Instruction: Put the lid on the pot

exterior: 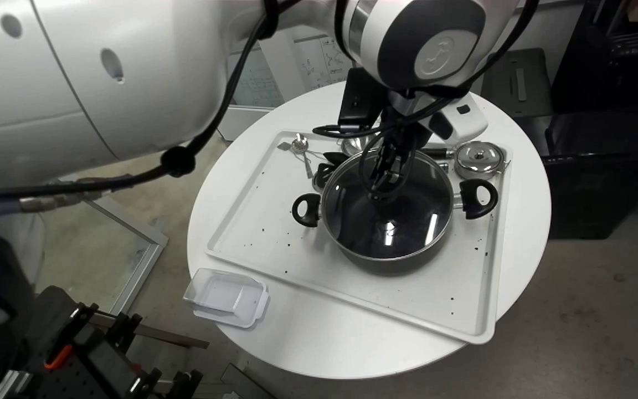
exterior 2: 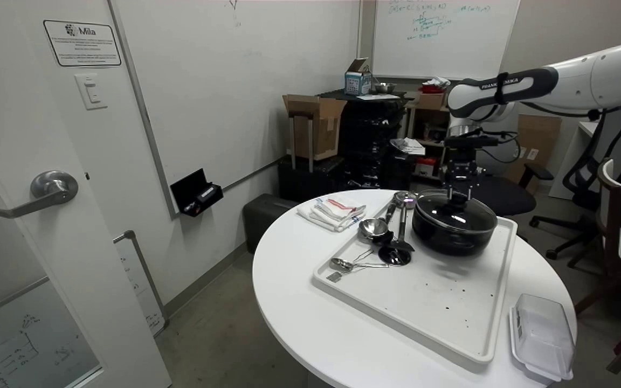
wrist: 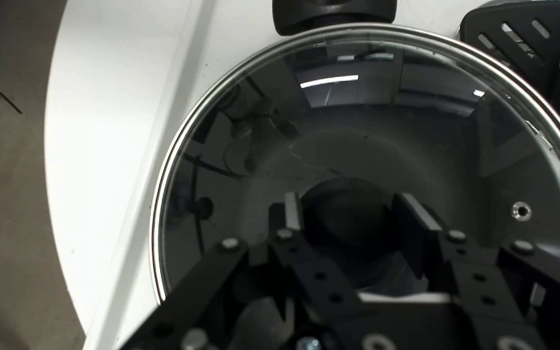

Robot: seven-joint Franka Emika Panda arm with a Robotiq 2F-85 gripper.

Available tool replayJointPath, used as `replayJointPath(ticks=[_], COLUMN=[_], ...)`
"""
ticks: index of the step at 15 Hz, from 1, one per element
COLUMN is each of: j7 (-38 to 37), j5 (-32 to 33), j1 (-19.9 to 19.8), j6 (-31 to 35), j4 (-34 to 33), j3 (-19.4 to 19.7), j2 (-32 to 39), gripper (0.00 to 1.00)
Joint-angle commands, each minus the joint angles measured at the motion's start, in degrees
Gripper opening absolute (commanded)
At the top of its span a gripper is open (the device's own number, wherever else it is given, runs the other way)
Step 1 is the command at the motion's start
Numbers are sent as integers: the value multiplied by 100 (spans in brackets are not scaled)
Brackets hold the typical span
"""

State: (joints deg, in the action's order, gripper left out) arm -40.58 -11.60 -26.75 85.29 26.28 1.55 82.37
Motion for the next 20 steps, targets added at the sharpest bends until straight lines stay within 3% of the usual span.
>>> replayJointPath(ticks=[1,5,6,7,8,11,20], j7=[-113,-141,-146,-160,-174,-196,-186], j5=[-145,-139,-138,-141,-142,-150,-57], j1=[-55,-55,-55,-56,-57,-56,54], j6=[-245,-217,-217,-213,-210,-146,117], j4=[-183,-169,-169,-170,-173,-88,-86], j3=[-71,-63,-62,-64,-64,-70,-5], j2=[47,25,25,25,25,-36,-175], gripper=[24,24,36,73,75,96,100])
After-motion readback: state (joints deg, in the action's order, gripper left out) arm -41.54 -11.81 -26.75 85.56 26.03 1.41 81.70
